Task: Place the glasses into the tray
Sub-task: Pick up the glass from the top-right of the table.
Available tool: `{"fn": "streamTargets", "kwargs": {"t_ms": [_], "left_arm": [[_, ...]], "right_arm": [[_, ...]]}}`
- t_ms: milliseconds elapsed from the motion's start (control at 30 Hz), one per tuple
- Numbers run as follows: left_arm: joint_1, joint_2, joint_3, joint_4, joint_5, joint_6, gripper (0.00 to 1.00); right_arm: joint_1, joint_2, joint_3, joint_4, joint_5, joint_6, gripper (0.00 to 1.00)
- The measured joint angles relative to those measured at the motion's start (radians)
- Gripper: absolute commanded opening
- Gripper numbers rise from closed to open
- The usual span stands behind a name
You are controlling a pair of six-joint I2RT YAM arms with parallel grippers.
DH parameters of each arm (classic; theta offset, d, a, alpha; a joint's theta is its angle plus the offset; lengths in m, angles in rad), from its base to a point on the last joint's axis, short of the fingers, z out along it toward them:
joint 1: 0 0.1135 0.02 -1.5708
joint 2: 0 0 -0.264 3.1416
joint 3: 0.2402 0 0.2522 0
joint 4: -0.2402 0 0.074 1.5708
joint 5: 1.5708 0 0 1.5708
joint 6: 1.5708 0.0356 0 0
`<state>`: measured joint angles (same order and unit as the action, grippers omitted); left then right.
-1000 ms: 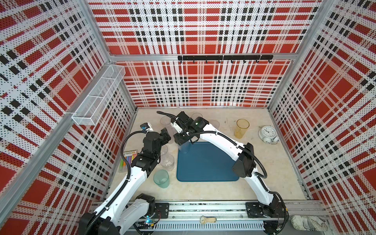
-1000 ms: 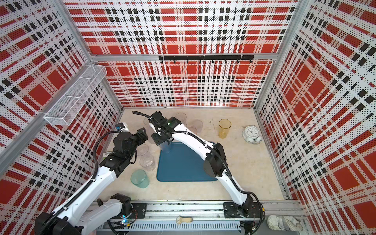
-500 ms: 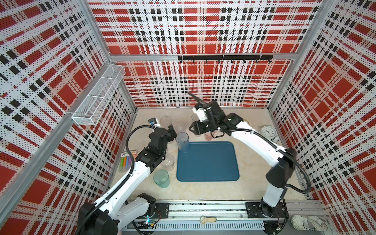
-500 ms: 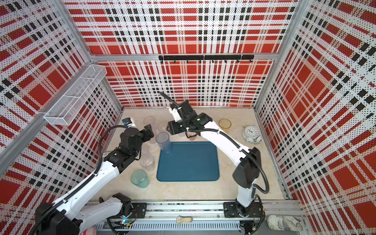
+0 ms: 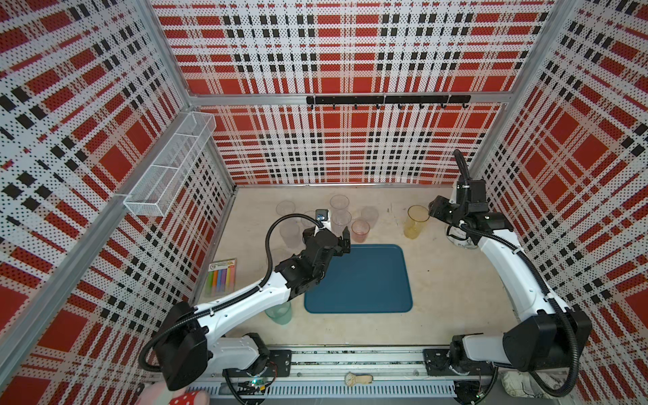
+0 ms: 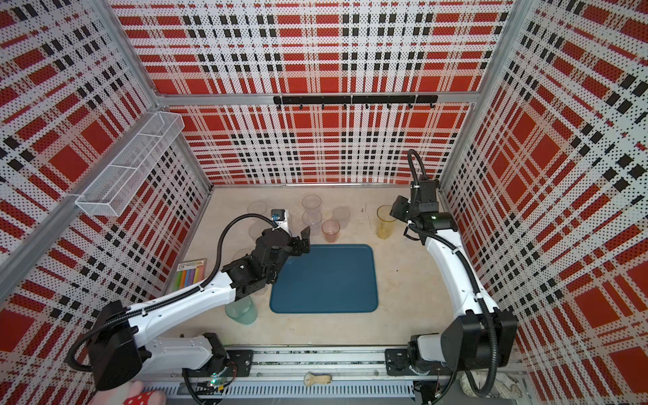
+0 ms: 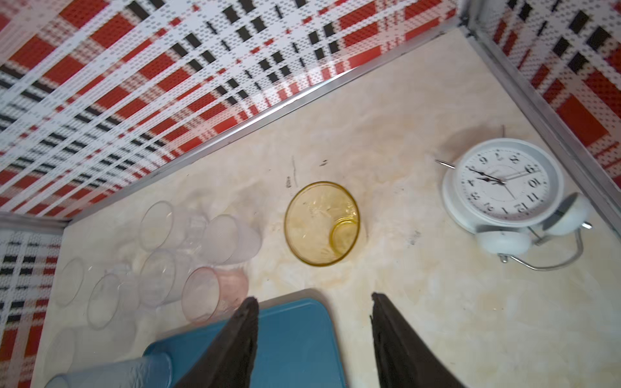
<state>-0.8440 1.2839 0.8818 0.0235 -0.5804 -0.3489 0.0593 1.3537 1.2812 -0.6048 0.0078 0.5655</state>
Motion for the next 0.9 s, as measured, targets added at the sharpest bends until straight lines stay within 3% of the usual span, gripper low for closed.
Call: {"fn": "streamTargets", "kwargs": {"t_ms": [700,900], "left_arm": [[0.026,-0.056,-0.064,0.084,0.006,0.012,0.99],[0.056,-0.076,-0.082,0.093,0.027,-0.003,0.99]], "right_arm": [[-0.034,0.284,-0.037,0.181,-0.057,0.091,0.52],[-0.034,0.343,-0.037,0.206,-0.079,0.094,0.42]]}}
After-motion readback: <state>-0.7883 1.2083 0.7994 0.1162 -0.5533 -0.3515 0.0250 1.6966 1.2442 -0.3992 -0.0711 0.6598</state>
